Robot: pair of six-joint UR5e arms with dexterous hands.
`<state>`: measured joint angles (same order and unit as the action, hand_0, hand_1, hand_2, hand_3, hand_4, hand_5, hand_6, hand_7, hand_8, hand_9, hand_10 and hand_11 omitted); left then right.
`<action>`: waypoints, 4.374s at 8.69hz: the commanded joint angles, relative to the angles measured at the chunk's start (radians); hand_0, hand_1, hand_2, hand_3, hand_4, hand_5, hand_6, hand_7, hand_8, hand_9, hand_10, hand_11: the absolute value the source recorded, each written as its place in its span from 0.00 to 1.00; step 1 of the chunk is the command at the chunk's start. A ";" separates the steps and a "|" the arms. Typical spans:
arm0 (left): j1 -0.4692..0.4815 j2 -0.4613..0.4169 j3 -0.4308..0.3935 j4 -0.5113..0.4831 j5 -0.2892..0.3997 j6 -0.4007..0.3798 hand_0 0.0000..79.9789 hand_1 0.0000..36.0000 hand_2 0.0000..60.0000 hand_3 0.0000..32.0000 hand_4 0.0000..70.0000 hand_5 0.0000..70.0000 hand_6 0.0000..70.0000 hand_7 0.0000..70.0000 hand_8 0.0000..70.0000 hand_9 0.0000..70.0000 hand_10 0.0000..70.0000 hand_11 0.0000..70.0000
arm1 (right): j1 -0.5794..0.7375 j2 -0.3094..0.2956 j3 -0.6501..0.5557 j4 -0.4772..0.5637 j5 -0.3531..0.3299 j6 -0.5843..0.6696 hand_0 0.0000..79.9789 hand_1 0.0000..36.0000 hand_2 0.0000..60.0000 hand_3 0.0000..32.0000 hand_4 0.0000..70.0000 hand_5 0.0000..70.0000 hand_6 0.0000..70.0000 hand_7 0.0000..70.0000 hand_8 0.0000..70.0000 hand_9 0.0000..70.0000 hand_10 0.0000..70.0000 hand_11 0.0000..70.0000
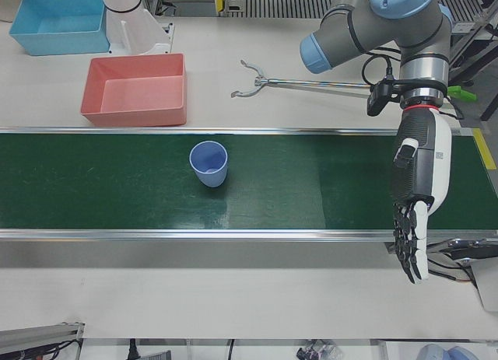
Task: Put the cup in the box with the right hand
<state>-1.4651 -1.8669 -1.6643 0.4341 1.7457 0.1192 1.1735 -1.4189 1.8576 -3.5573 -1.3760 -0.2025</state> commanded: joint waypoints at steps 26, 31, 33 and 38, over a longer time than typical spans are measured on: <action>0.000 0.000 0.000 0.000 0.000 0.000 0.00 0.00 0.00 0.00 0.00 0.00 0.00 0.00 0.00 0.00 0.00 0.00 | 0.002 0.000 0.000 0.002 0.000 0.000 0.69 0.25 0.00 0.00 0.59 0.06 0.16 0.67 0.02 0.13 0.10 0.17; 0.000 0.000 0.000 0.000 0.000 0.000 0.00 0.00 0.00 0.00 0.00 0.00 0.00 0.00 0.00 0.00 0.00 0.00 | 0.003 0.002 0.002 0.000 -0.002 0.000 0.69 0.25 0.00 0.00 0.59 0.06 0.16 0.67 0.02 0.13 0.10 0.17; 0.000 0.000 0.000 0.000 0.000 0.000 0.00 0.00 0.00 0.00 0.00 0.00 0.00 0.00 0.00 0.00 0.00 0.00 | 0.003 0.002 0.002 0.002 0.000 0.000 0.69 0.25 0.00 0.00 0.59 0.06 0.16 0.67 0.02 0.13 0.10 0.17; 0.000 0.000 0.000 0.000 0.000 0.000 0.00 0.00 0.00 0.00 0.00 0.00 0.00 0.00 0.00 0.00 0.00 0.00 | 0.003 0.002 0.003 0.000 -0.002 0.002 0.69 0.25 0.00 0.00 0.59 0.06 0.15 0.67 0.02 0.13 0.10 0.16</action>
<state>-1.4650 -1.8669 -1.6644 0.4341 1.7457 0.1187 1.1765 -1.4174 1.8596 -3.5559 -1.3775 -0.2025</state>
